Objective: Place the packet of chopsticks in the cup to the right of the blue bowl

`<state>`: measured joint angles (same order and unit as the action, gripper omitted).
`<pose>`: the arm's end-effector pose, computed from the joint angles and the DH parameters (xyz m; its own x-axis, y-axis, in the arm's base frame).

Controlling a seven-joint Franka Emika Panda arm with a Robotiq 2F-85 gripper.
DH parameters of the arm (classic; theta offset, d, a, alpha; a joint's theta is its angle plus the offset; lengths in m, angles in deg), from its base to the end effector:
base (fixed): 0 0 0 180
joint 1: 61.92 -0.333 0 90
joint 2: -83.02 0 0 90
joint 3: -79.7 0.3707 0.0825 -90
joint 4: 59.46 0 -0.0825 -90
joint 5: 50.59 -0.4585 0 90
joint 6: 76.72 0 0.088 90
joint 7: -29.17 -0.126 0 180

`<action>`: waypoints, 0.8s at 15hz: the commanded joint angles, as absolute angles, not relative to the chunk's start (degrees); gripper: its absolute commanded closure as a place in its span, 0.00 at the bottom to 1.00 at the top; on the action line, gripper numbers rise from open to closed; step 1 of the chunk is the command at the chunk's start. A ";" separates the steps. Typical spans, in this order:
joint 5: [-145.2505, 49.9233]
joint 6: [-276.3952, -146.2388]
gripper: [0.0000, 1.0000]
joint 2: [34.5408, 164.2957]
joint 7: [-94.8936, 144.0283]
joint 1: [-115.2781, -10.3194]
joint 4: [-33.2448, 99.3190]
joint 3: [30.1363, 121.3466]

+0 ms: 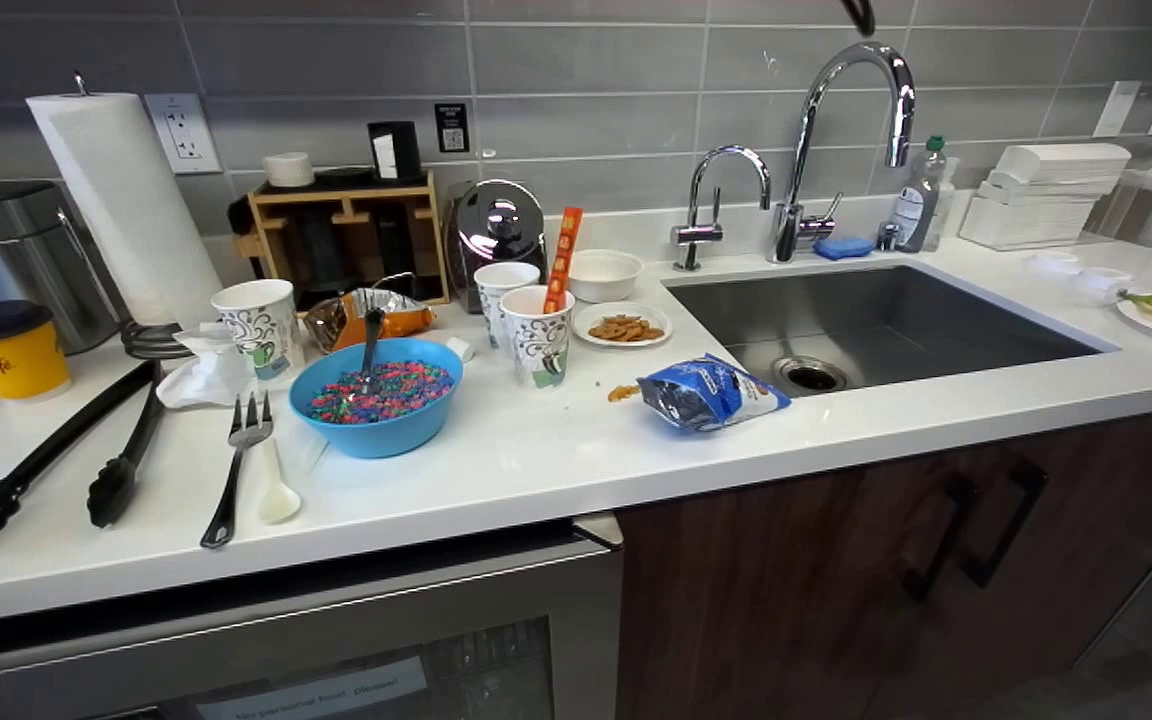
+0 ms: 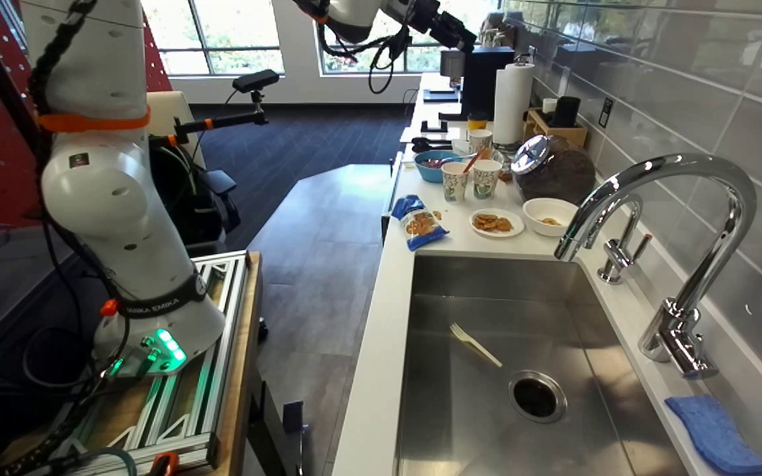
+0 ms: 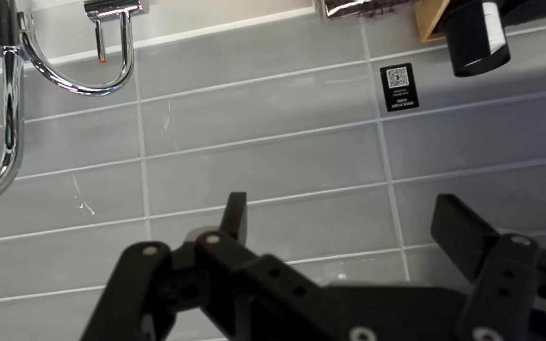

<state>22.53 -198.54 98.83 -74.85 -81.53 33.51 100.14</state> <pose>0.6417 0.4248 0.5418 0.3694 -0.3293 0.8690 -0.4392 -0.8859 -0.1490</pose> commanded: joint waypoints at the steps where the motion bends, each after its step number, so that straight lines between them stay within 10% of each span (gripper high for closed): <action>1: 7.30 -208.69 0.00 89.51 -62.52 -77.56 40.85 99.42; 12: -21.37 -234.28 0.00 82.69 -40.69 -74.57 54.40 96.05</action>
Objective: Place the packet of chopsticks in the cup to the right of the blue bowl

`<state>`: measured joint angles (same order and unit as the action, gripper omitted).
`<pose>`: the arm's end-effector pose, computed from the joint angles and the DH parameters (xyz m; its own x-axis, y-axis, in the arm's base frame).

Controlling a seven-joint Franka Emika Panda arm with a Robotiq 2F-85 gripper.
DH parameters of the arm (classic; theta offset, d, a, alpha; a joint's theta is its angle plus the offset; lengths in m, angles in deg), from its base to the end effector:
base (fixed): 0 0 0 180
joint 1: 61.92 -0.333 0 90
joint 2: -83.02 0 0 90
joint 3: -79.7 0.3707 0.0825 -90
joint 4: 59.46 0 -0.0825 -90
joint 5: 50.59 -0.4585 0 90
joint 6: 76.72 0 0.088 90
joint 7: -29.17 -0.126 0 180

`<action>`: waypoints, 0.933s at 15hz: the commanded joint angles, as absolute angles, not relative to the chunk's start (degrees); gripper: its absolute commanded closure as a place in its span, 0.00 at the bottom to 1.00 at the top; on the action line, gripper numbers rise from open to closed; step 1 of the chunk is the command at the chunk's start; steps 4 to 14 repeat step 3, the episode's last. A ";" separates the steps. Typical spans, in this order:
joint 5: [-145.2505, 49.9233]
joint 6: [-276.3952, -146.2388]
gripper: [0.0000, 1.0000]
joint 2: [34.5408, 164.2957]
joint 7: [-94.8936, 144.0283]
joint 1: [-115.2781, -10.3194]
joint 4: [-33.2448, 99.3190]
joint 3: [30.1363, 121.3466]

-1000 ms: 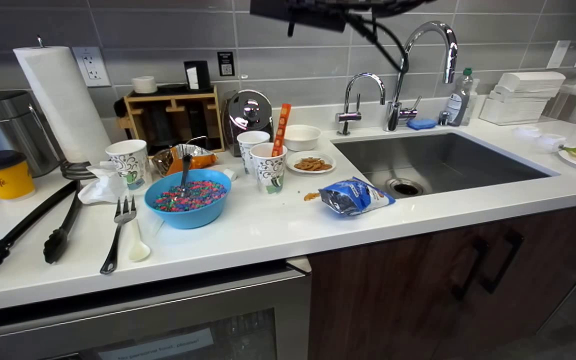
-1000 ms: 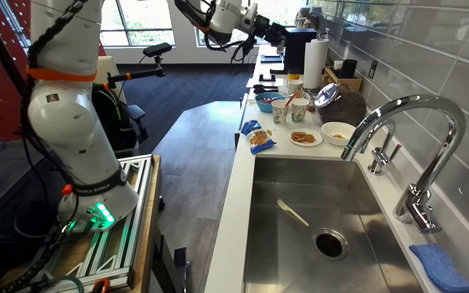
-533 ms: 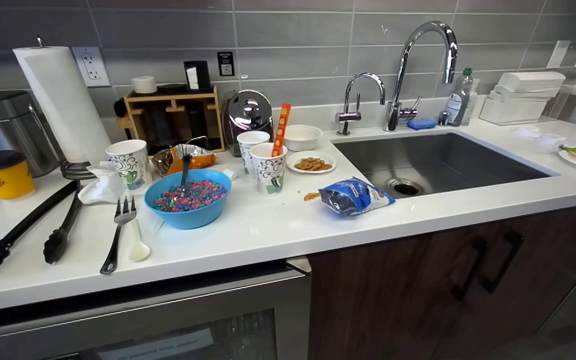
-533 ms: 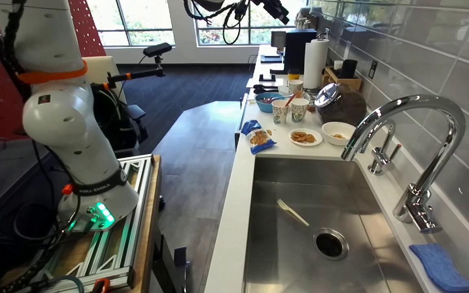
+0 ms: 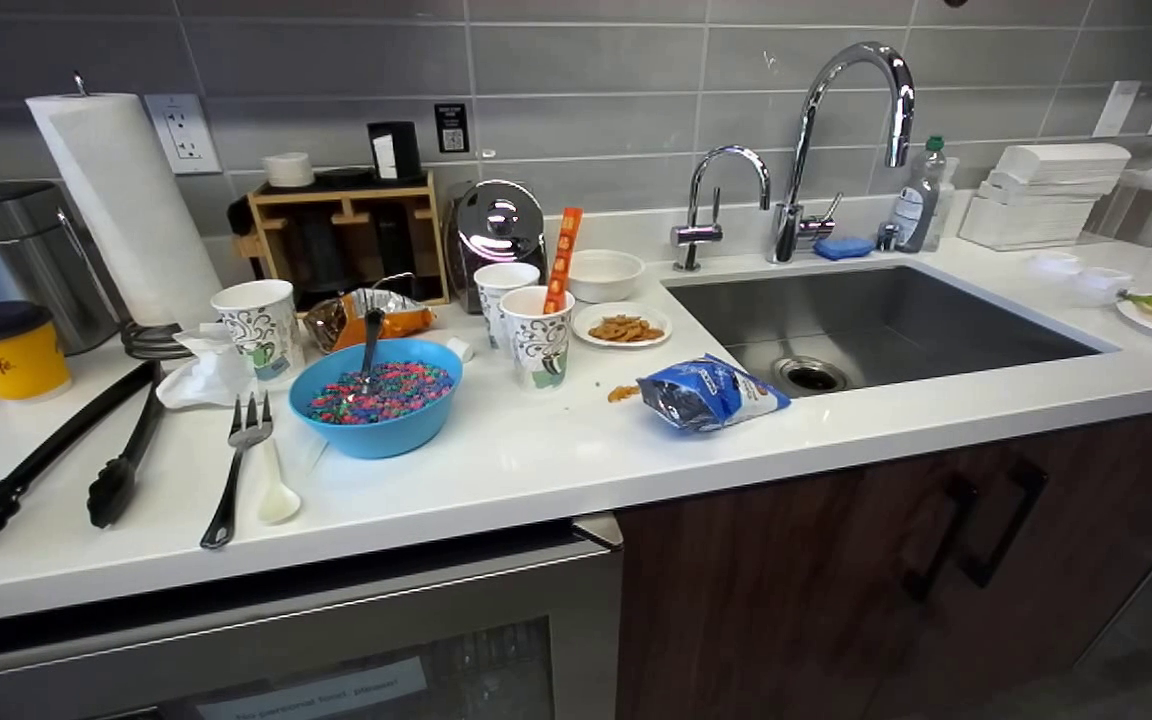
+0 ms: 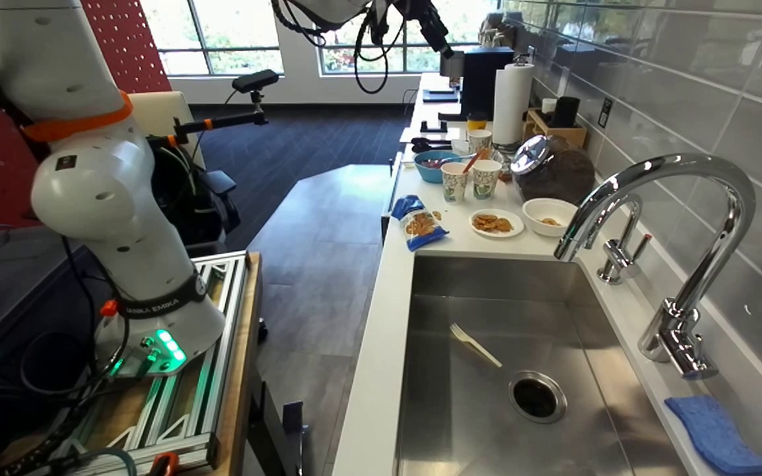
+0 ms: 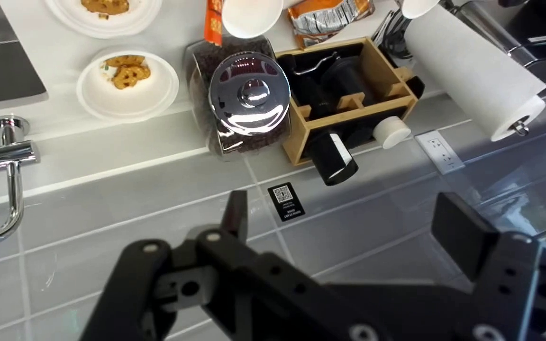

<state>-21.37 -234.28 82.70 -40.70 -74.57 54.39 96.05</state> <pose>0.5893 0.3456 0.5633 0.6840 -0.3791 0.6233 -0.1420 -0.9072 -0.3960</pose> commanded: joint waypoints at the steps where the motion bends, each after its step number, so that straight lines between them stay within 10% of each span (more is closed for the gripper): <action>1: -21.37 -234.25 0.00 82.71 -40.70 -74.58 54.08 96.09; 14: -21.37 -234.21 0.00 82.73 -40.70 -74.59 53.47 96.11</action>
